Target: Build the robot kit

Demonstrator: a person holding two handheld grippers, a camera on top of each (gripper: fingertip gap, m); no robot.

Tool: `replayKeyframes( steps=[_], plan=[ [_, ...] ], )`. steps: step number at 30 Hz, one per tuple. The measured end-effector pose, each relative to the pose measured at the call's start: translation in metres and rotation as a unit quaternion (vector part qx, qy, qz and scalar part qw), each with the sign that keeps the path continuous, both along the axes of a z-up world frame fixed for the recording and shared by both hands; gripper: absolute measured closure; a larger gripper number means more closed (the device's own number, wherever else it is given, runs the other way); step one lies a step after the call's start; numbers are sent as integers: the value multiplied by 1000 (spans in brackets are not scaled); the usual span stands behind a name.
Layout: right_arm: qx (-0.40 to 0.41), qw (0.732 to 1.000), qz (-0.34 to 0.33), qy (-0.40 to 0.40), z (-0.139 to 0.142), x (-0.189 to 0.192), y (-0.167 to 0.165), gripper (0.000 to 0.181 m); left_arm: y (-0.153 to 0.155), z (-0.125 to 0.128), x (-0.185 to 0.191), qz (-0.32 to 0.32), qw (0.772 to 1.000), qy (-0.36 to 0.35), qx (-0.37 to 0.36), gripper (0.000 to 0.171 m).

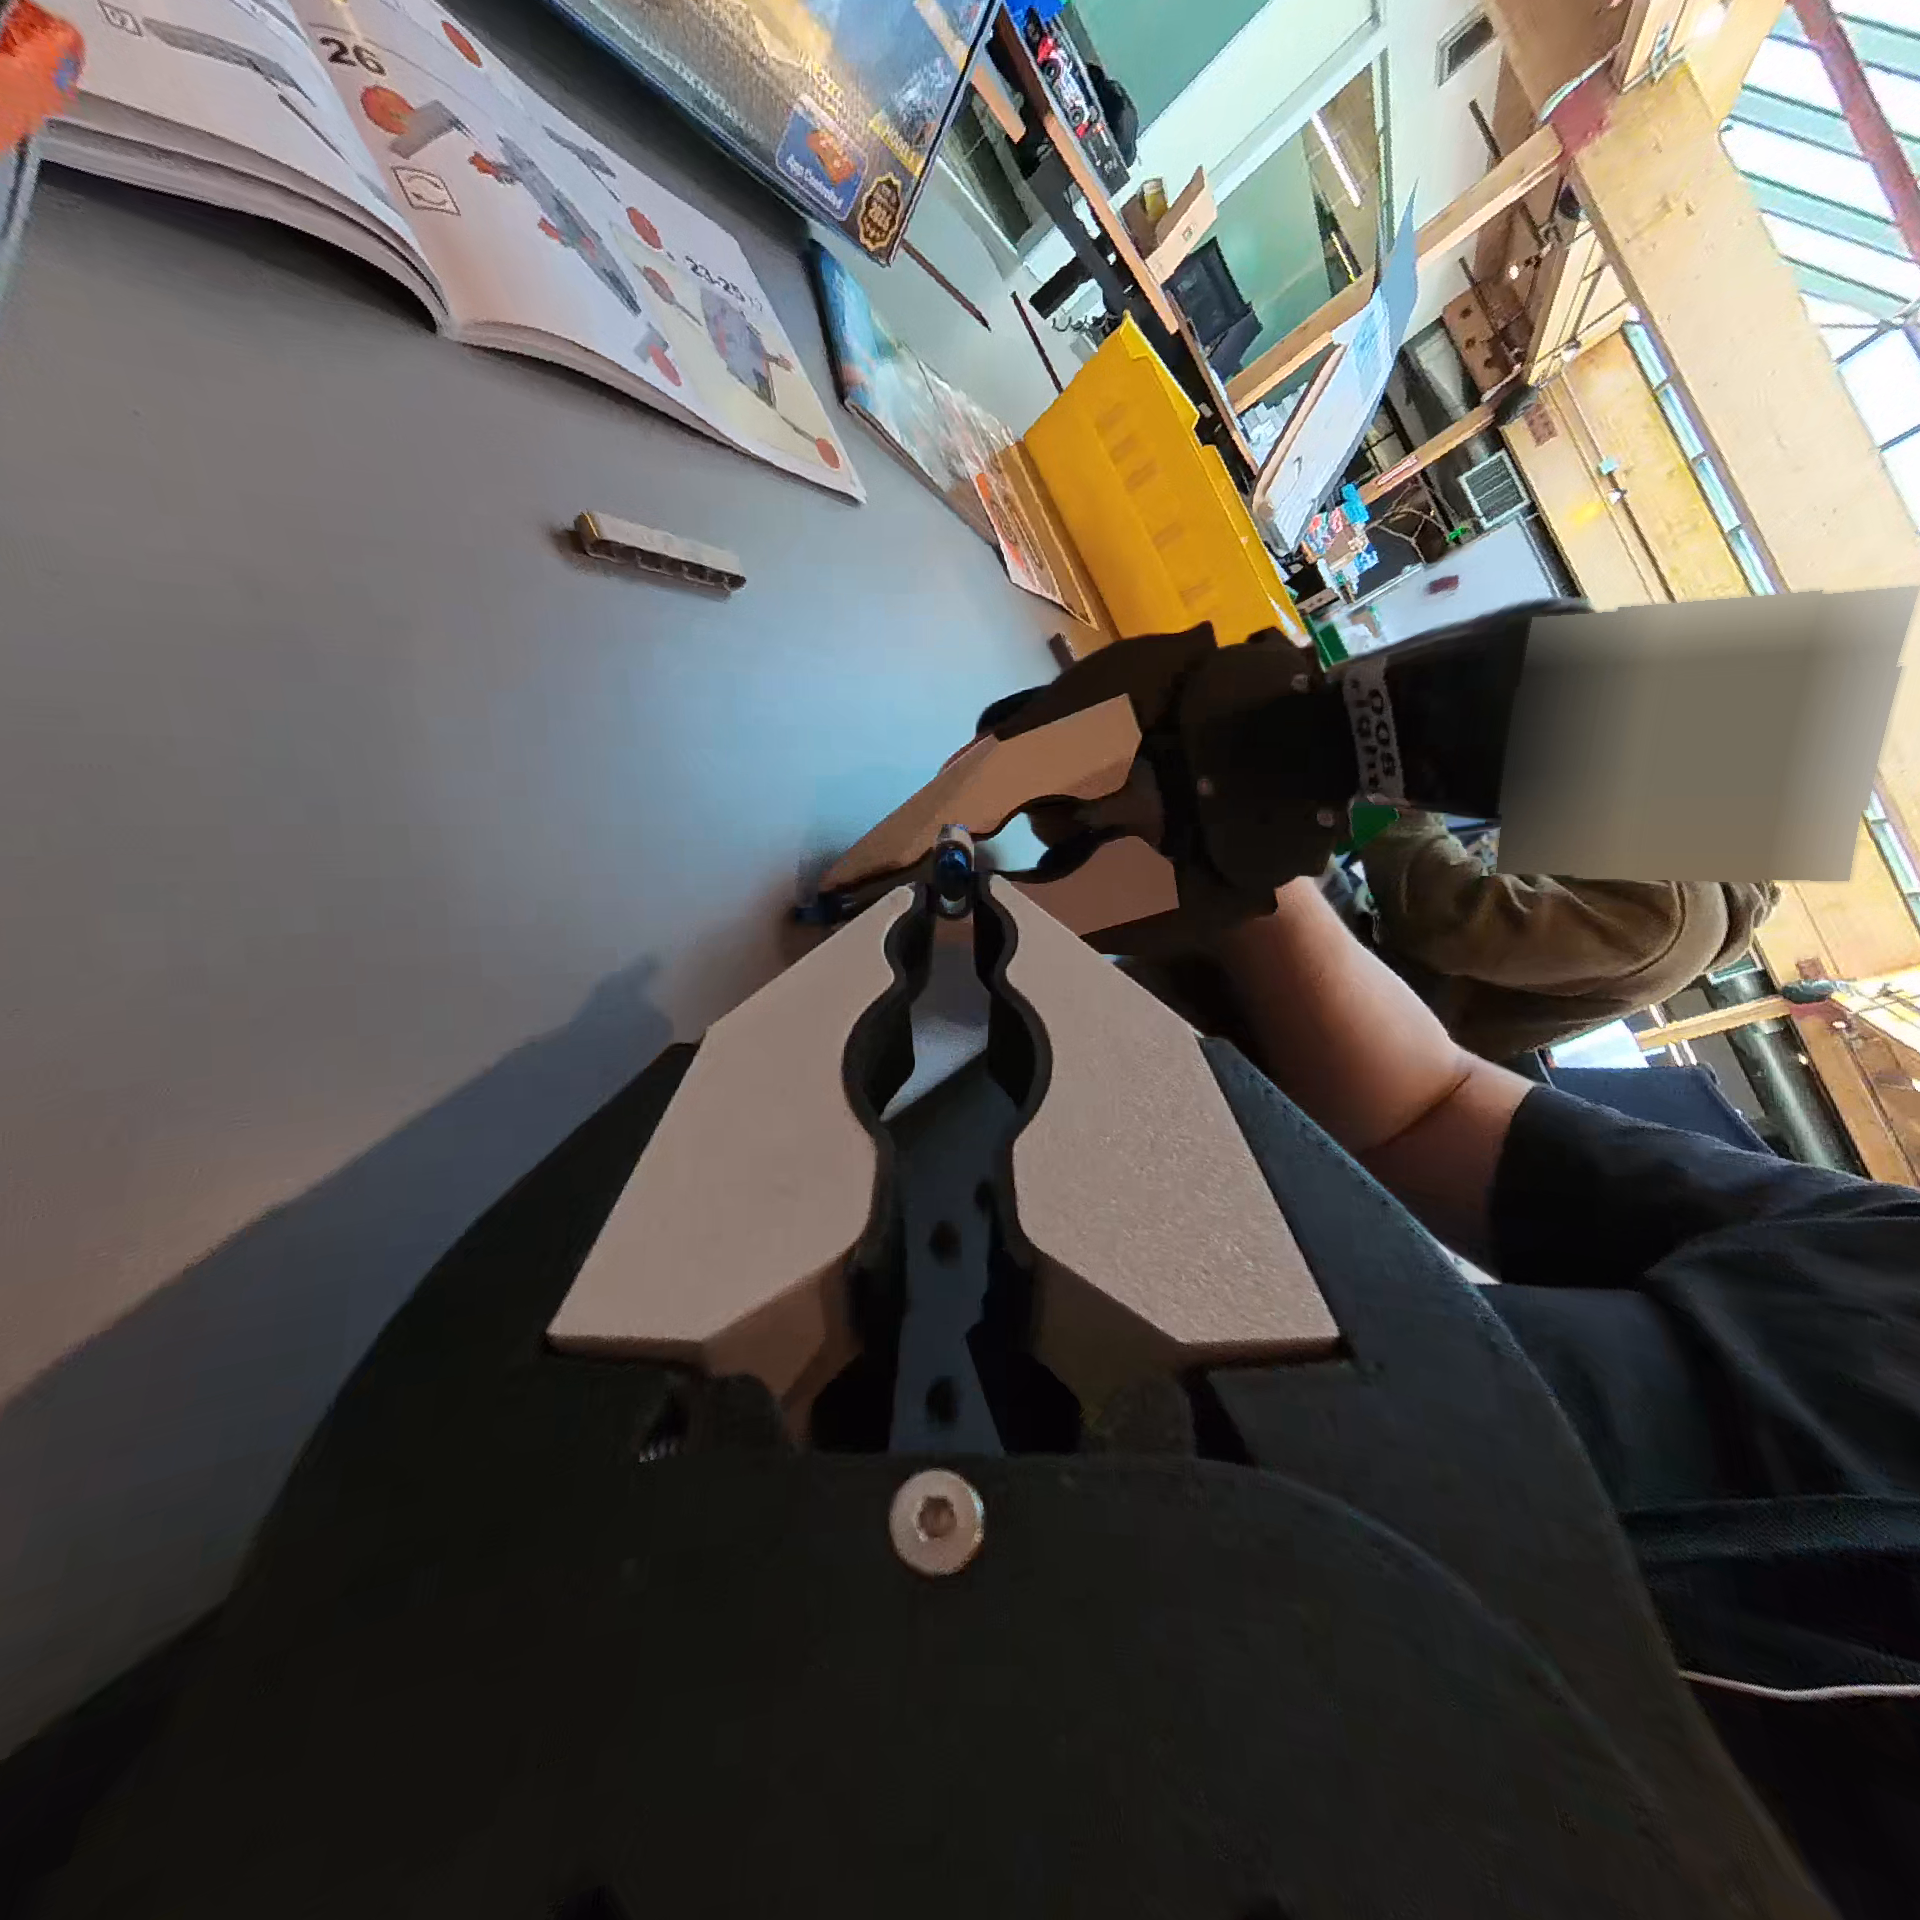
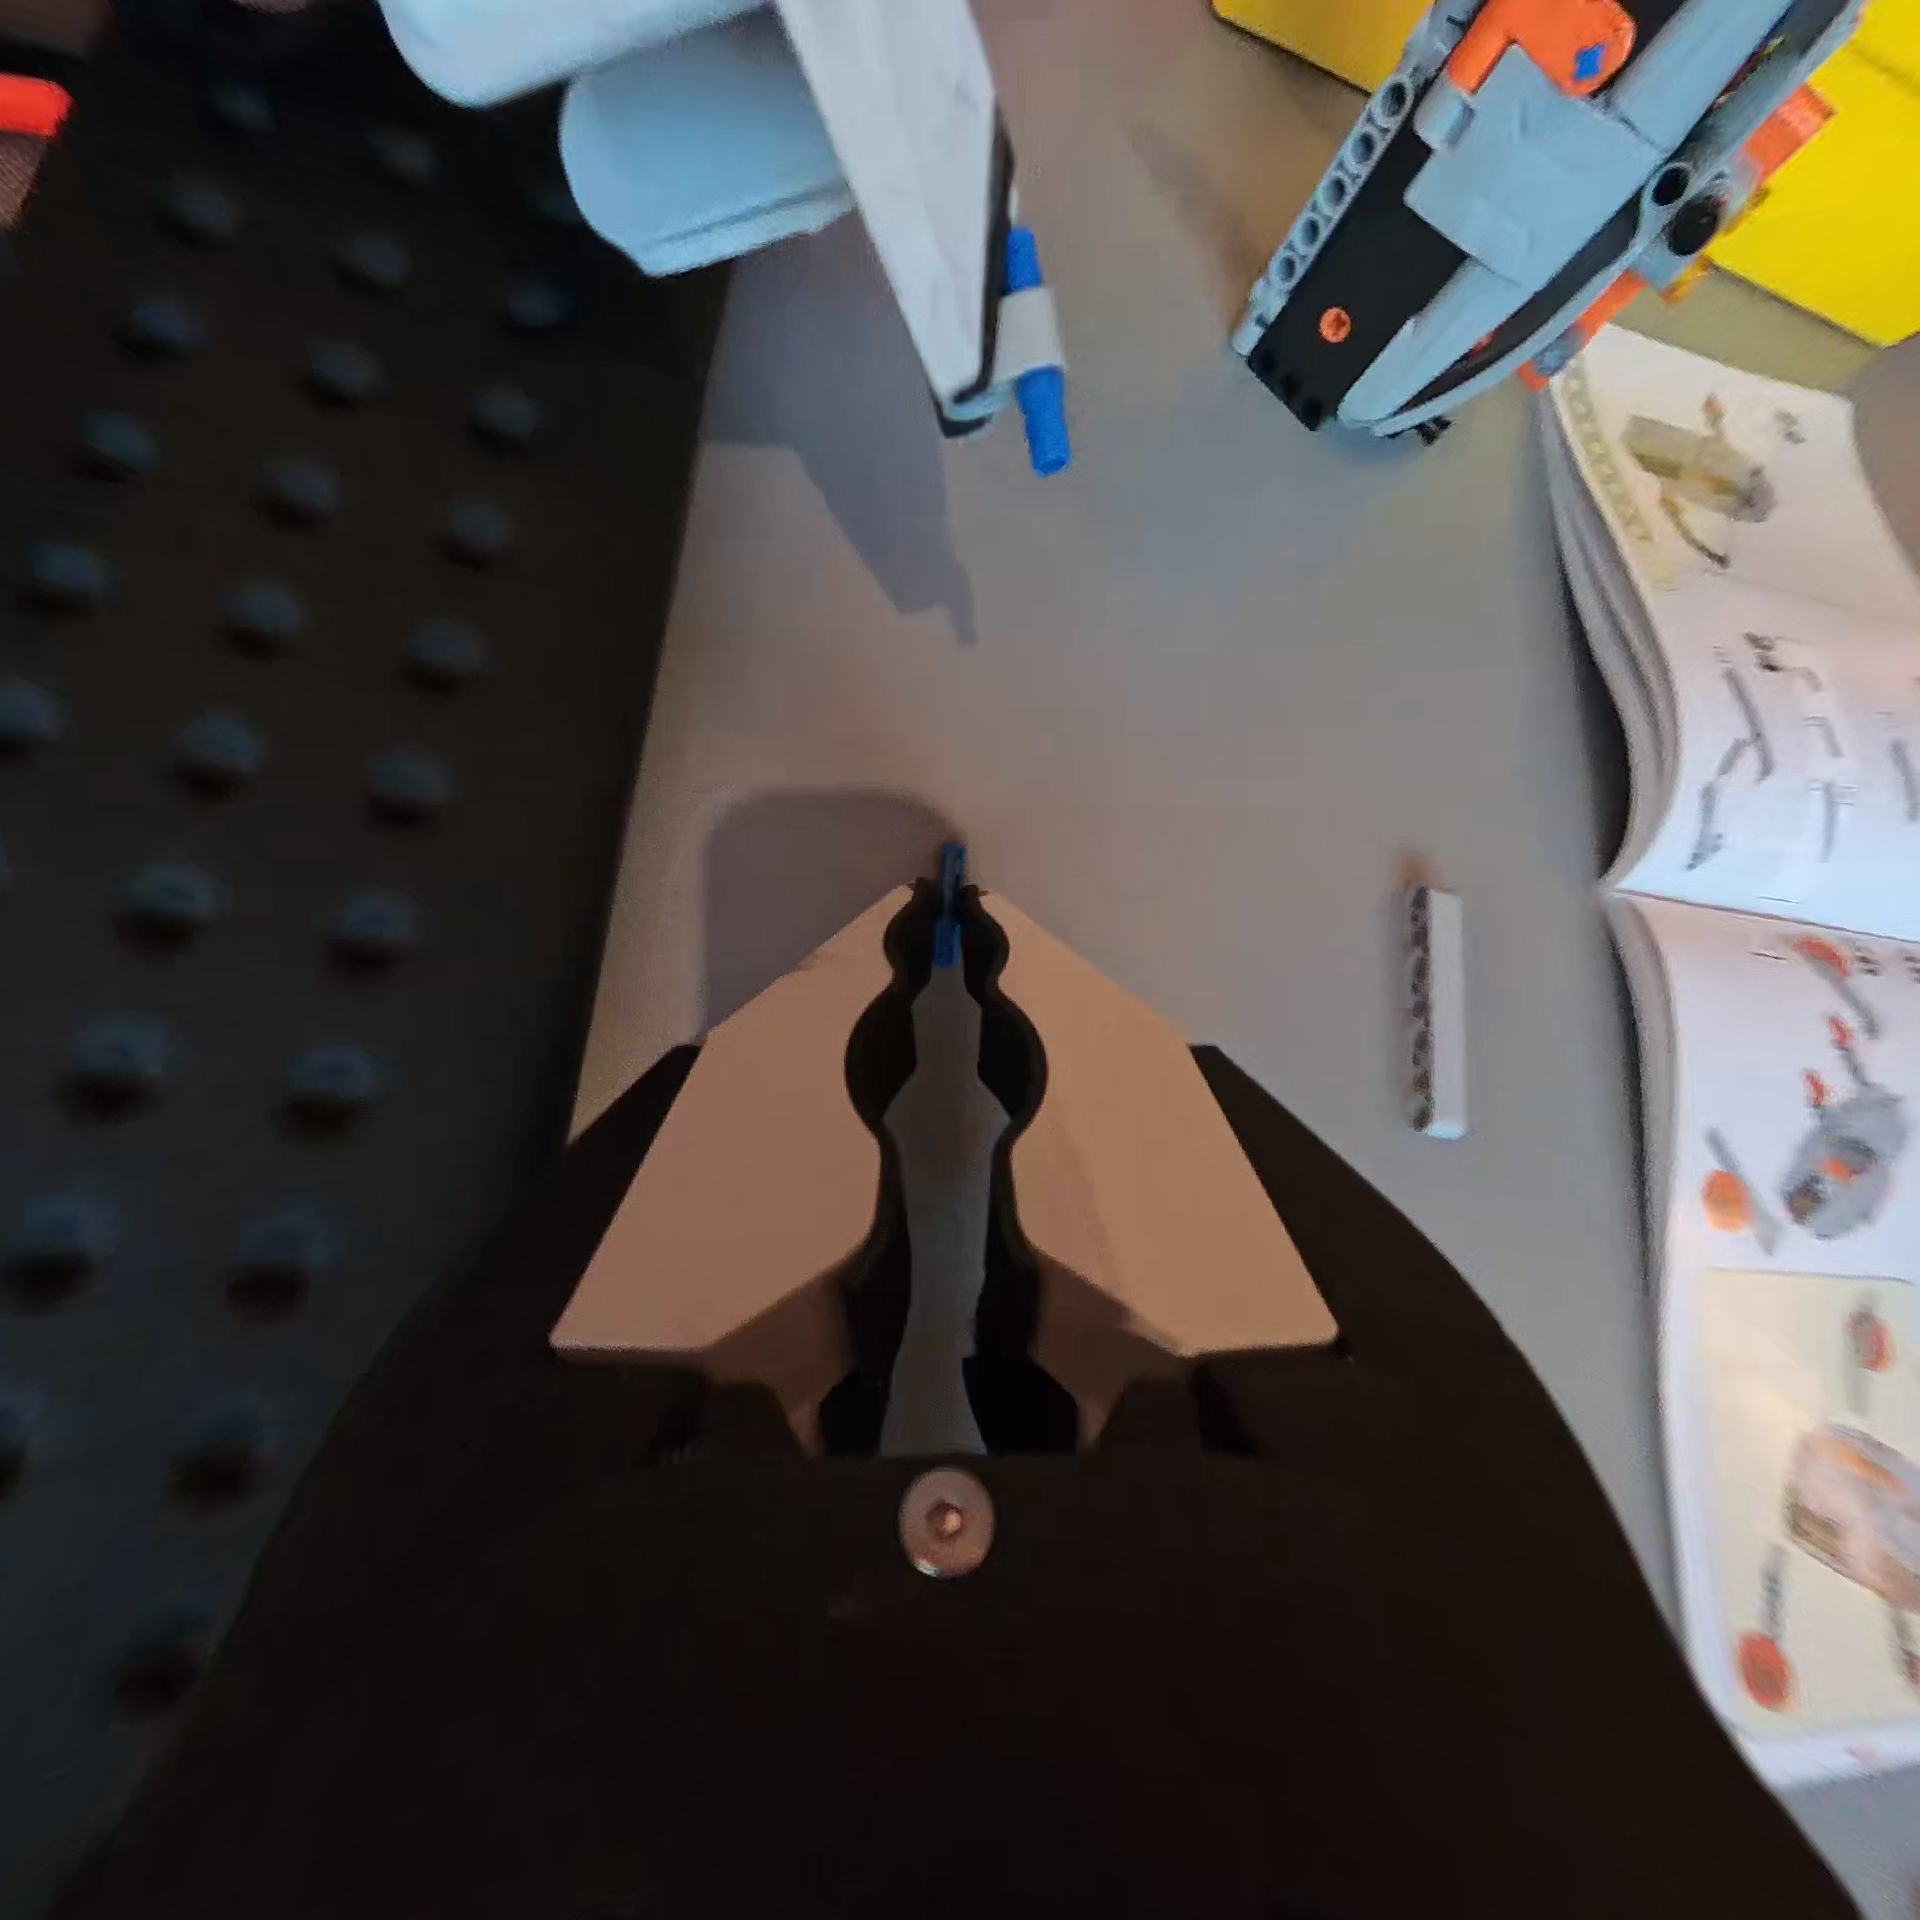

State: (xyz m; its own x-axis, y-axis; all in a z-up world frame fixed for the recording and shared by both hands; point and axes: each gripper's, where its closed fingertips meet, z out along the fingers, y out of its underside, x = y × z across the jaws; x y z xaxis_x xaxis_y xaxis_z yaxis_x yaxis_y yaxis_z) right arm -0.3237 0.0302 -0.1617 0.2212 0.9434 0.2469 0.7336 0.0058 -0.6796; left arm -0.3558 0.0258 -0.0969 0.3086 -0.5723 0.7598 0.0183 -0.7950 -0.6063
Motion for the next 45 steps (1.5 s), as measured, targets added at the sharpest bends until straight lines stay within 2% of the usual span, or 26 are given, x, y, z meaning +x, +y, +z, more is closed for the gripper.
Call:
replayKeyframes(
  steps=[3,6,15,17,20,24,29,40,45],
  plan=[
    [-56,998,-2,35,-1,-4,1,177,-1,-1,-1,-1,1000,-7,-6,166],
    [-88,994,0,68,-1,-4,0,168,-2,0,-2,-4,1000,-20,-14,166],
    [-55,996,23,61,-1,-3,-6,163,-5,4,-2,-14,999,-30,-8,166],
    [-62,996,31,60,-2,-4,-11,175,-6,4,-2,-14,999,-32,-7,166],
    [-76,994,42,61,-2,-6,-17,176,-7,3,-3,-17,999,-29,-7,166],
    [12,997,73,29,1,-8,-23,178,-6,-1,-2,-15,1000,-20,-12,166],
    [117,988,76,61,37,-20,-30,178,-12,-2,2,-25,999,-19,-15,166],
    [147,984,50,90,56,-21,-27,179,-17,-1,5,-18,998,-42,-41,166],
    [166,980,37,105,67,-20,-24,179,-17,6,7,-16,994,-89,-67,167]
  ],
)
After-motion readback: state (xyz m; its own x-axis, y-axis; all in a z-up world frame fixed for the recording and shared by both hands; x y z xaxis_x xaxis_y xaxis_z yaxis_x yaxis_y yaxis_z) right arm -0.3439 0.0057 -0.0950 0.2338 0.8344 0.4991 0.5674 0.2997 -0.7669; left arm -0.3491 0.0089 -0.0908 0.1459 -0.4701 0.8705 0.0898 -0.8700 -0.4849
